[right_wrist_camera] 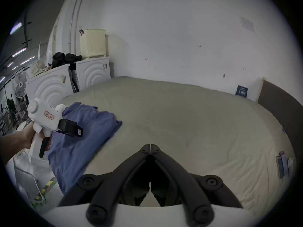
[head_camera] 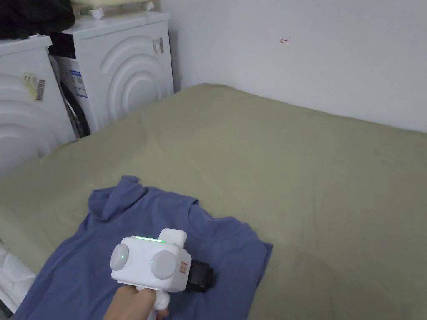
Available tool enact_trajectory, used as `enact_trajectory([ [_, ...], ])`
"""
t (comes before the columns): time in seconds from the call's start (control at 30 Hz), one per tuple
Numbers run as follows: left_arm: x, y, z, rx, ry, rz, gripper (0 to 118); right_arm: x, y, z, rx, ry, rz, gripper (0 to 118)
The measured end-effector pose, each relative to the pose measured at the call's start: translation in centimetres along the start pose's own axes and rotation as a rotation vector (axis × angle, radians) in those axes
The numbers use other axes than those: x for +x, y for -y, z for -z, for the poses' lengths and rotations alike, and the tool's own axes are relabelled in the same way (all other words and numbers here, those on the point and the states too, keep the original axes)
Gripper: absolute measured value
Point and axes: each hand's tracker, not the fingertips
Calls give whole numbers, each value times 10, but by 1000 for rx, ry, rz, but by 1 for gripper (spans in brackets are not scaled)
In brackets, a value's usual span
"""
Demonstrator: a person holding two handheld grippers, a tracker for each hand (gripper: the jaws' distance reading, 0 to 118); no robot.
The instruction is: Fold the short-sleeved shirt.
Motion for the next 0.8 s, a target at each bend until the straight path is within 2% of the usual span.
enact_trajectory([
  [0.03, 6, 1, -2, 15, -29, 37, 118, 4, 1, -3, -3, 1, 8, 0],
  [0.07, 9, 1, -8, 30, -36, 45, 112, 8, 1, -6, -4, 3, 10, 0],
  [0.1, 10, 2, -13, 48, -23, 45, 91, 11, 2, -11, -1, 12, 10, 0],
  [0.17, 15, 3, -32, 124, -76, 49, 0, 18, 2, -23, 8, 21, 10, 0],
  [0.23, 12, 3, -43, 157, -143, 73, 0, 25, 2, -39, 17, 26, 20, 0],
  [0.27, 11, 2, -52, 117, -57, 65, 0, 29, 2, -47, 24, 28, 19, 0],
  [0.3, 13, 0, -63, 129, -42, 56, 0, 33, 3, -57, 32, 37, 11, 0],
  [0.37, 27, -6, -92, 214, -77, 127, 0, 43, 5, -76, 58, 44, 5, 0],
  [0.47, 48, -20, -132, 251, 6, 134, 0, 60, 8, -101, 73, 72, 20, 0],
  [0.57, 88, -34, -167, 305, 28, 210, 0, 76, 11, -126, 97, 105, 48, 0],
  [0.67, 137, -50, -196, 344, 125, 233, 0, 93, 14, -149, 114, 135, 67, 0],
  [0.8, 224, -64, -229, 413, 206, 350, 0, 116, 20, -173, 130, 187, 98, 0],
])
